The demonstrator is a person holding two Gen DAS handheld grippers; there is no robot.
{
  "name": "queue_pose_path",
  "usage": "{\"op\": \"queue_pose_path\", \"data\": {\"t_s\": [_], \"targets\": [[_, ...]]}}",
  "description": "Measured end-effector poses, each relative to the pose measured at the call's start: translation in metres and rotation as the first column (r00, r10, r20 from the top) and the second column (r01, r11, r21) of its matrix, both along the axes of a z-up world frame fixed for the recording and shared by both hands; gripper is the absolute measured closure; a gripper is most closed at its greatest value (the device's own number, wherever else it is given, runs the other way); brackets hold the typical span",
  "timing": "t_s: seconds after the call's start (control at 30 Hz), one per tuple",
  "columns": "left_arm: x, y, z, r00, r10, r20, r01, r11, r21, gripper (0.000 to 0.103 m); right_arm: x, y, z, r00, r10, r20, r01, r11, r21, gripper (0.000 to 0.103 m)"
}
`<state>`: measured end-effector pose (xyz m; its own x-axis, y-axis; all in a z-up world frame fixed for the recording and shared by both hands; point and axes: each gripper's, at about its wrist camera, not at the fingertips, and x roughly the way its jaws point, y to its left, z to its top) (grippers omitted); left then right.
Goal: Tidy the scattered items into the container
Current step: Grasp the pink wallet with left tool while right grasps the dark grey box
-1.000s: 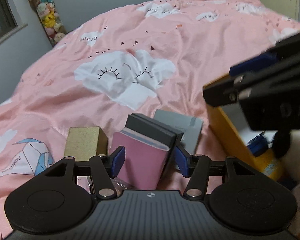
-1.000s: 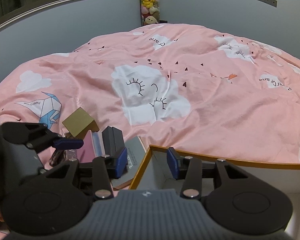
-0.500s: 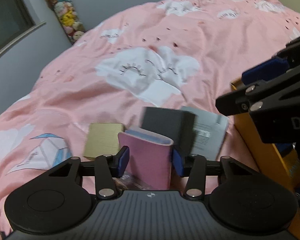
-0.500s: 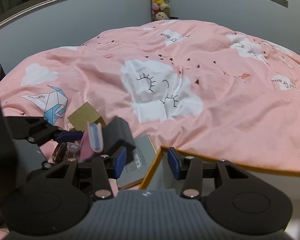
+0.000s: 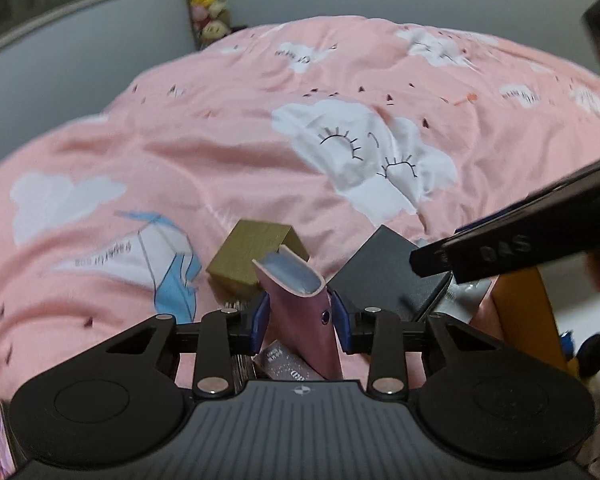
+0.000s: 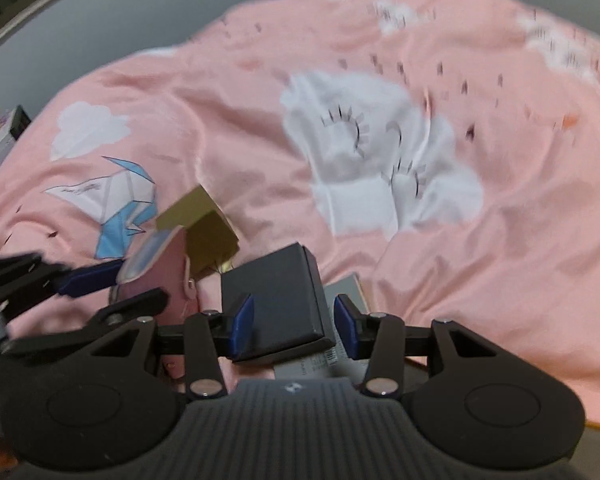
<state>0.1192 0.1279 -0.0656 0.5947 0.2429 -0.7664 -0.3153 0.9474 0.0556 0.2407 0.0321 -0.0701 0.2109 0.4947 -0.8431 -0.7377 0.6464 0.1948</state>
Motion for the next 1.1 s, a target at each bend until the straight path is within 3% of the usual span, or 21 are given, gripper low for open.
{"op": "queue_pose_path", "data": {"t_s": [0.2,0.37,0.5,0.73,0.87,1.03,1.1], "targets": [[-0.009,0.022,0.002,0.998,0.069,-0.006,-0.069,0.992,-0.107,0.063,0.022,0.025,-0.024,0.994,-0.021,-0.112,0.011,0.996,-0.09,0.05],[-0.016,0.038,0.001,0.993,0.107,-0.039,-0.112,0.978,-0.175,0.064,0.03,0.029,-0.038,0.975,-0.035,-0.22,0.018,0.997,-0.076,0.044],[-0.02,0.047,-0.006,0.989,0.135,-0.057,-0.144,0.969,-0.2,0.067,0.025,0.03,-0.041,0.969,-0.022,-0.246,0.009,0.998,-0.054,0.044],[-0.024,0.051,-0.005,0.993,0.114,-0.027,-0.117,0.964,-0.241,0.069,0.02,0.018,-0.023,0.965,-0.049,-0.257,0.057,0.998,0.024,0.06],[-0.023,0.049,-0.006,0.994,0.101,-0.028,-0.105,0.963,-0.247,0.069,0.016,0.014,-0.013,0.924,-0.021,-0.382,0.066,0.992,0.106,0.063],[-0.023,0.048,-0.009,0.995,0.091,-0.045,-0.099,0.964,-0.249,0.068,0.0,0.022,-0.011,0.959,-0.029,-0.281,0.05,0.997,0.067,0.061],[-0.024,0.047,-0.01,0.995,0.088,-0.049,-0.098,0.965,-0.243,0.068,-0.001,0.019,-0.014,0.949,-0.038,-0.313,0.07,0.993,0.092,0.061]]}}
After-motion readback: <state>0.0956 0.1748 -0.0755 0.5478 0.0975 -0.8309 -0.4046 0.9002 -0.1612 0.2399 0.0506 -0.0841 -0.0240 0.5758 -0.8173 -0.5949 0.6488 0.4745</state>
